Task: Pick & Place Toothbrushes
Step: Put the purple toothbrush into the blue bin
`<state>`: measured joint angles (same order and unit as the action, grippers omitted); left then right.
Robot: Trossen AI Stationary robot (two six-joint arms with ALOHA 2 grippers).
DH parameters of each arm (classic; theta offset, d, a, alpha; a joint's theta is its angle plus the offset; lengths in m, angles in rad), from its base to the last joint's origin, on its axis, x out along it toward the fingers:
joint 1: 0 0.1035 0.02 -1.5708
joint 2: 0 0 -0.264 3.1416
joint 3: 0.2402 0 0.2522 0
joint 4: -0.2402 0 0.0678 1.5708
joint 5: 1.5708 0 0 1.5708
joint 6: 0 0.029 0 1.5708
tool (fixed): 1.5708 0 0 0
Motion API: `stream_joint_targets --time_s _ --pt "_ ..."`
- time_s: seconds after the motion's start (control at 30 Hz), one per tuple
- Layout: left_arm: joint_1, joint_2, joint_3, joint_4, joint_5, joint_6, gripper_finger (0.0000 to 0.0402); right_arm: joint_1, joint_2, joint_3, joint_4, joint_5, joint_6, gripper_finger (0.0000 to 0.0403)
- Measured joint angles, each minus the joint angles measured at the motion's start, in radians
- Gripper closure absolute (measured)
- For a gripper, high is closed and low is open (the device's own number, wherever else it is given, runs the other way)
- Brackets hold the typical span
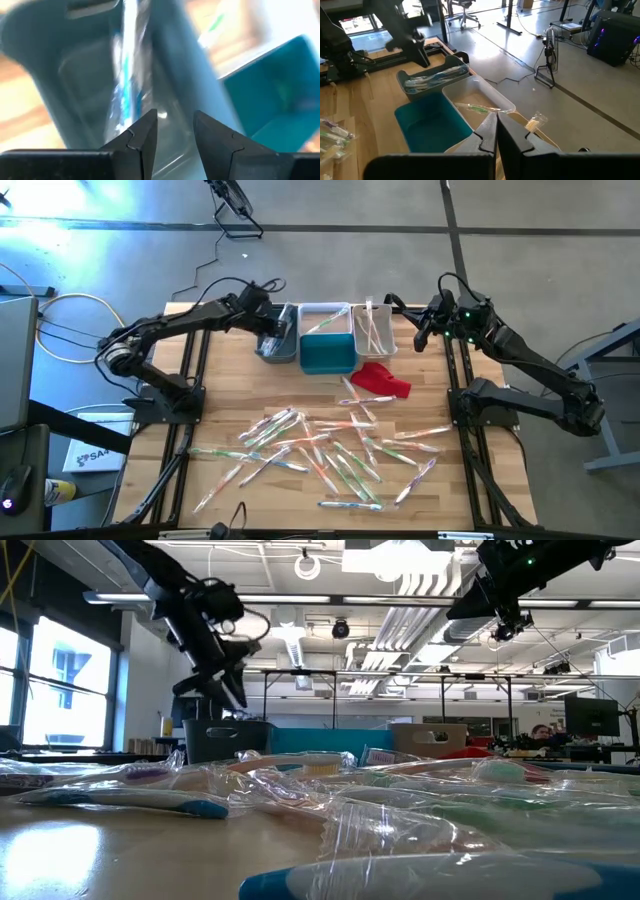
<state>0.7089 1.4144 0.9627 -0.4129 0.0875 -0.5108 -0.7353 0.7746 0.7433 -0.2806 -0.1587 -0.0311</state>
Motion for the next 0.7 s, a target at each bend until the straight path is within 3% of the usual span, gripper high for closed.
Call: stream_joint_targets --time_s 0.4,0.7 --pt "-0.024 -0.222 0.012 -0.072 0.001 0.044 0.0278 0.000 0.000 0.000 0.000 0.000 0.000 0.0398" --pt "-0.233 -0.341 0.012 -0.040 -0.051 0.265 0.0278 0.000 0.000 0.000 0.000 0.000 0.000 0.0398"
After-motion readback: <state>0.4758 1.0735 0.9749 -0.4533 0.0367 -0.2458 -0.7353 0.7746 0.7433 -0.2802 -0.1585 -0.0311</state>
